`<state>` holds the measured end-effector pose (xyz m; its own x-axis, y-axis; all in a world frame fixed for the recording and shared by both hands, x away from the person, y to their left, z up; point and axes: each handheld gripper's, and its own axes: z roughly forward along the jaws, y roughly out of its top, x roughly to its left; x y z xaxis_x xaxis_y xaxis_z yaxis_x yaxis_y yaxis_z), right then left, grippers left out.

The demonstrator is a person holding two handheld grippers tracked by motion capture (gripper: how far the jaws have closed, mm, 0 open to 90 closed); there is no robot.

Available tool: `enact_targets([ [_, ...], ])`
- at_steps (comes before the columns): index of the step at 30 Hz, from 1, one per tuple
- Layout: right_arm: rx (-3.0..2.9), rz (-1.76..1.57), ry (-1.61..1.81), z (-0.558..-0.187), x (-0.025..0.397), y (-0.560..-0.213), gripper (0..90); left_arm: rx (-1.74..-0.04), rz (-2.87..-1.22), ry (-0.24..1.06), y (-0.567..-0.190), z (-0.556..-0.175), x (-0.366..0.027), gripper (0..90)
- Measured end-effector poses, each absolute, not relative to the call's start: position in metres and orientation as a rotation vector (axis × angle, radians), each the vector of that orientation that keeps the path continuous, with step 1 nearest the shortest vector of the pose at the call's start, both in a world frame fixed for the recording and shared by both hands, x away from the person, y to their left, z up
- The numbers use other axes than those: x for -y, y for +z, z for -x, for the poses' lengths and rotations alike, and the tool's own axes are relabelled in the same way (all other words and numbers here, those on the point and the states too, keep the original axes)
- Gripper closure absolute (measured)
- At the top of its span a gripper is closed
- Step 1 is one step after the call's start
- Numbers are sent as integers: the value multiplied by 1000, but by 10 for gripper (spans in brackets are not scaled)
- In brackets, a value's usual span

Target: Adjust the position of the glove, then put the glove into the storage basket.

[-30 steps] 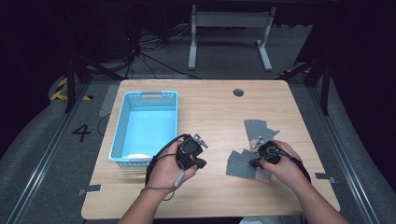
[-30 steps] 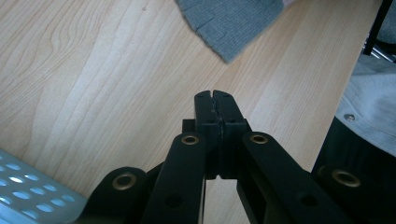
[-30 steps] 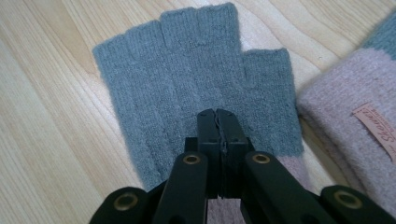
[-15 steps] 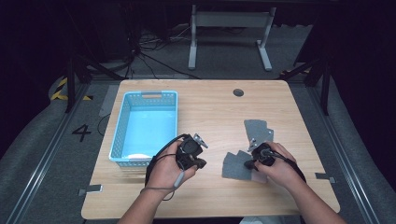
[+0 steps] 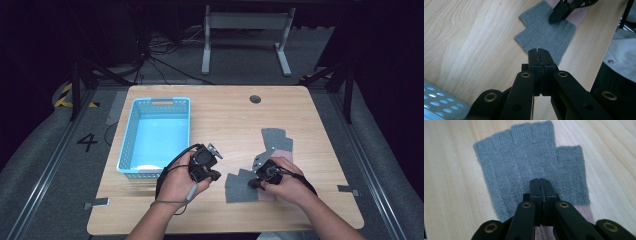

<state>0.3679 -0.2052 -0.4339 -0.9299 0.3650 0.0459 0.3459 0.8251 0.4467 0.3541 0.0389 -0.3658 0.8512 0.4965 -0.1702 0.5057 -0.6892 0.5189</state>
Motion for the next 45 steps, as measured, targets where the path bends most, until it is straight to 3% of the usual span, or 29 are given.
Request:
enact_targets([
  [9, -2964, -569, 776, -365, 205, -430, 865, -729, -2455, -26, -365, -355, -38, 900],
  [17, -2825, -750, 902, -364, 227, -414, 723, -755, -2444, -21, -361, -357, -46, 887],
  [27, -2697, -901, 974, -369, 263, -396, 732, -778, -2428, -11, -357, -359, -55, 883],
  [45, -2572, -1035, 1003, -375, 289, -382, 724, -780, -2419, -16, -356, -360, -57, 882],
])
